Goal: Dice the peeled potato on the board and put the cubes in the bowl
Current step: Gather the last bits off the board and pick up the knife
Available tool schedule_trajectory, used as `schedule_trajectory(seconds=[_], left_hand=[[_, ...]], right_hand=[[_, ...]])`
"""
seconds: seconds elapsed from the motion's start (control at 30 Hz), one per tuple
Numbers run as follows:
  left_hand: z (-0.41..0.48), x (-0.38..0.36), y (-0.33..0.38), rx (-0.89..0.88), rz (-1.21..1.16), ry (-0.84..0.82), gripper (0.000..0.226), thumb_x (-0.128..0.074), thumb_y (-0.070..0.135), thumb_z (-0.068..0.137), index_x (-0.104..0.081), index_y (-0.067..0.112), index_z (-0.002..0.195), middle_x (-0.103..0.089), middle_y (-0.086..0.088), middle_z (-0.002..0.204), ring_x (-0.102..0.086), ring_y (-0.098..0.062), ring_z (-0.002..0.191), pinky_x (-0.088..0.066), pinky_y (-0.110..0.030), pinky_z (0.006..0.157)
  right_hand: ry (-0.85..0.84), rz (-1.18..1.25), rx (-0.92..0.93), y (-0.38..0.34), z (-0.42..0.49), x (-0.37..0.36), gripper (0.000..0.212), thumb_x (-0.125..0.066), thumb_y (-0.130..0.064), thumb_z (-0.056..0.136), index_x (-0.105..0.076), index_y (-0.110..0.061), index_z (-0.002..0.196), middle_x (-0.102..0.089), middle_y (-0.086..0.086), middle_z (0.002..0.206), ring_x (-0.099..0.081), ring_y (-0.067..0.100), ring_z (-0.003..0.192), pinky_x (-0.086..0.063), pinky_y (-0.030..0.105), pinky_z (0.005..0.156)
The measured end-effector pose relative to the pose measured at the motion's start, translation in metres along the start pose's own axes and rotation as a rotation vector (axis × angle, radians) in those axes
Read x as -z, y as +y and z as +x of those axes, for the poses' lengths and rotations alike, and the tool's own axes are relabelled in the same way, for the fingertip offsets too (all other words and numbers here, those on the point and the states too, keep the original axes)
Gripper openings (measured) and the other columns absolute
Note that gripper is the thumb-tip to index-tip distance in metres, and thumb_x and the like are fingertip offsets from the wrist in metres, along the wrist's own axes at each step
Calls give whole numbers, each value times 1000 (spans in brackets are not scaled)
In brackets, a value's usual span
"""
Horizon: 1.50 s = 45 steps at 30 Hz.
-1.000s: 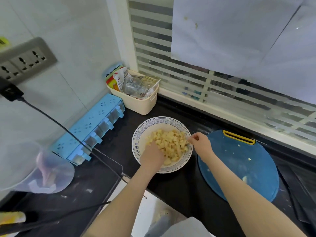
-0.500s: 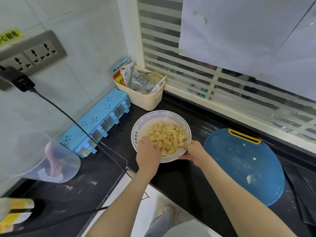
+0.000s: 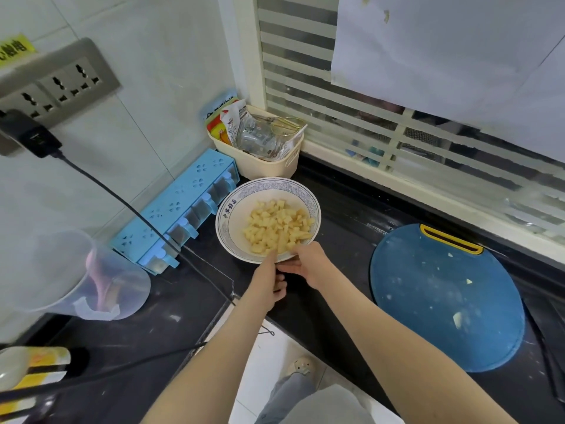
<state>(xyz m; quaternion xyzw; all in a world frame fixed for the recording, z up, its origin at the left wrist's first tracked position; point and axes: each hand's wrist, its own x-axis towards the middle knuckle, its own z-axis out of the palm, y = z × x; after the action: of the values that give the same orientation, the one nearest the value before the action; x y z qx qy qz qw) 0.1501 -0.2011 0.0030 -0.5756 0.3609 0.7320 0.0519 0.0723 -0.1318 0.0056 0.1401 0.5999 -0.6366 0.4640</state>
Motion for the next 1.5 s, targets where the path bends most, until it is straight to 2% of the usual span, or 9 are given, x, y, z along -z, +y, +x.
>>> schedule_trajectory(seconds=[0.17,0.27,0.47,0.67,0.77,0.9,1.1,1.33,1.5], left_hand=[[8,-6,7,-90,-146,77,19,-45,26,94,-60,14,95,-56,-1,67,-39,-10,52,-33,-18,46],[16,5,8,-123,-186,159,16,-47,27,95,-56,15,96,-50,-1,78,-43,-11,63,-41,-23,60],[31,32,23,-138,-213,256,26,-48,29,96,-55,16,118,-55,0,104,-52,-15,94,-48,-29,80],[37,37,18,-186,-144,272,42,-57,27,93,-36,14,127,-47,1,108,-45,-10,80,-45,-26,82],[35,37,11,-205,-108,236,55,-58,23,92,-28,15,138,-47,-3,115,-46,-17,98,-41,-30,92],[40,37,3,-236,-29,177,60,-59,23,91,-25,21,140,-48,-3,123,-48,-22,107,-39,-32,88],[37,10,-5,-277,130,43,58,-60,25,91,-28,20,140,-49,-6,129,-50,-23,110,-39,-32,84],[40,-37,9,-245,345,-67,62,-59,30,88,-26,22,140,-47,-7,131,-49,-24,110,-40,-34,84],[48,-68,21,-200,463,-86,64,-59,33,88,-25,22,141,-43,-9,135,-46,-24,111,-37,-36,85]], right_hand=[[-163,-158,-64,-6,-8,1,38,-40,8,93,-54,6,128,-65,27,117,-66,38,105,-56,43,89],[-122,-349,-71,-13,-10,17,42,-31,9,93,-52,5,129,-66,23,110,-65,32,99,-55,37,84],[153,-137,-44,-24,11,55,36,-36,2,101,-49,3,135,-65,20,105,-65,32,93,-56,34,72],[-34,-82,-24,-19,6,46,34,-51,-20,100,-43,-8,131,-57,21,123,-63,31,99,-55,37,76],[-70,-111,1,-19,6,43,35,-55,-34,98,-47,-14,126,-58,18,124,-64,30,101,-55,37,74],[-29,-162,17,-23,5,55,36,-50,-41,99,-55,-15,124,-63,18,116,-64,32,97,-53,37,71],[122,-144,31,-24,-3,81,28,-51,-35,99,-61,-8,102,-59,9,72,-47,18,52,-33,26,46],[320,65,66,-27,-13,115,13,-46,-15,102,-56,-10,95,-62,9,81,-51,19,64,-38,29,58],[378,94,33,-30,-12,134,18,-44,-15,103,-53,-10,89,-60,10,79,-48,18,57,-41,22,40]])
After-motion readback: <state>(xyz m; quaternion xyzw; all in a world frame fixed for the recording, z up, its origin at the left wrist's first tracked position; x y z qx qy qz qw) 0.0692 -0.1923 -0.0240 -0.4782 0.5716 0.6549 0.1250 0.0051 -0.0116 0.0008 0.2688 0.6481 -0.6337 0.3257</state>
